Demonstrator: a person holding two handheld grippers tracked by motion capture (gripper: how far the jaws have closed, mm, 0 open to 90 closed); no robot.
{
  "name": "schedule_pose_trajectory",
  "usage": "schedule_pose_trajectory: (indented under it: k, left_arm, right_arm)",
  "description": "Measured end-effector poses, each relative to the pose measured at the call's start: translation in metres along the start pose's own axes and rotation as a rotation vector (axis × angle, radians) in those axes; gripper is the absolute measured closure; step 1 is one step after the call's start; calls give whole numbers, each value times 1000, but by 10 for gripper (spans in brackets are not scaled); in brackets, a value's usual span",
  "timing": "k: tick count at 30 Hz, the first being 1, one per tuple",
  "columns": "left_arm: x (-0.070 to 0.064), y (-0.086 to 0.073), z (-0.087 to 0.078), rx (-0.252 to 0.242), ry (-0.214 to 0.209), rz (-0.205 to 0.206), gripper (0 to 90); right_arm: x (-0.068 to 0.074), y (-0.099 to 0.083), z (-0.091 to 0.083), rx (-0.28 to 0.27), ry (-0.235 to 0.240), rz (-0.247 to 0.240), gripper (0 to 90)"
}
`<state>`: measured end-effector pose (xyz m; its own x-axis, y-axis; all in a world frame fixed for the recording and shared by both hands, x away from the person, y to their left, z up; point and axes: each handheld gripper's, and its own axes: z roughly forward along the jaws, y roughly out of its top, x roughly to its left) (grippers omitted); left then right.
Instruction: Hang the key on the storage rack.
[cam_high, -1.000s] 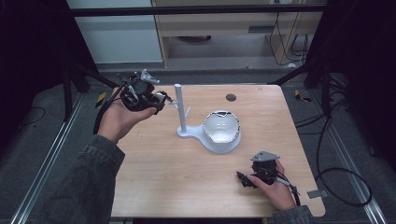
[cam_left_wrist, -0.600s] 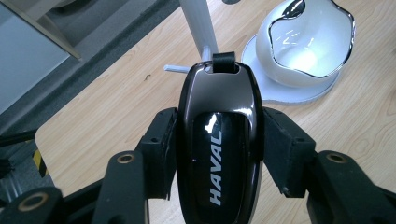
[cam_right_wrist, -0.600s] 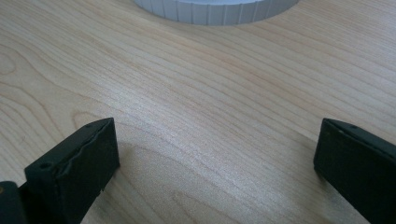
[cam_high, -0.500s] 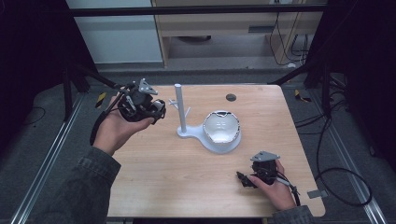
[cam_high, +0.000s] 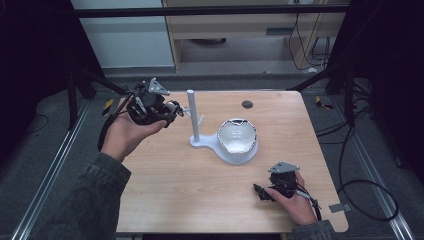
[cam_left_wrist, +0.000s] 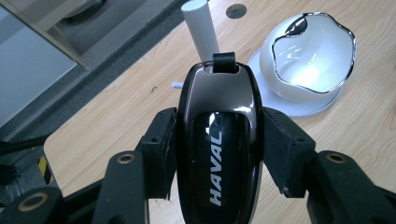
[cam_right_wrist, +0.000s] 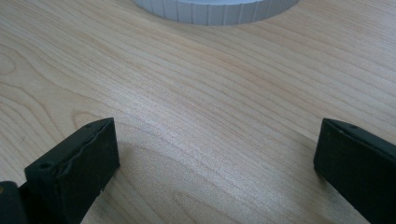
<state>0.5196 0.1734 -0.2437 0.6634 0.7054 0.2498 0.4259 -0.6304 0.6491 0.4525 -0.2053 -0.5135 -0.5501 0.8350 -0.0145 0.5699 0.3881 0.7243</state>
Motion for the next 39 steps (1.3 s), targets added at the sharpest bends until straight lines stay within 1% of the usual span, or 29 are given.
schedule_pose_trajectory:
  k: [2, 5, 8, 13, 15, 17, 20, 26, 27, 33, 36, 39]
  left_arm:
    - [0, 3, 1, 2, 3, 2, 487]
    - [0, 8, 3, -12, 3, -3, 487]
    - [1, 12, 4, -20, 13, -5, 487]
    - [7, 9, 10, -13, 40, -17, 487]
    - [10, 7, 12, -15, 45, -28, 487]
    - [12, 6, 15, -21, 42, -33, 486]
    - [11, 2, 16, -17, 38, -34, 487]
    - [8, -6, 13, -12, 33, -29, 486]
    - [8, -9, 11, -18, 29, -31, 487]
    - [8, -6, 10, -22, 22, -32, 487]
    - [4, -4, 11, -17, 13, -18, 487]
    - [2, -2, 13, -17, 15, -17, 486]
  right_arm:
    - [0, 0, 0, 1, 1, 4, 4]
    - [0, 0, 0, 0, 0, 1, 4]
    - [0, 0, 0, 4, 1, 3, 4]
    - [0, 0, 0, 4, 2, 2, 4]
    - [0, 0, 0, 2, 3, 2, 4]
    - [0, 0, 0, 2, 3, 2, 4]
    - [0, 0, 0, 2, 3, 2, 4]
    - [0, 0, 0, 1, 4, 3, 4]
    - [0, 0, 0, 1, 3, 2, 4]
    - [0, 0, 0, 2, 4, 4, 4]
    - [0, 0, 0, 1, 4, 2, 4]
    - [0, 0, 0, 1, 4, 2, 4]
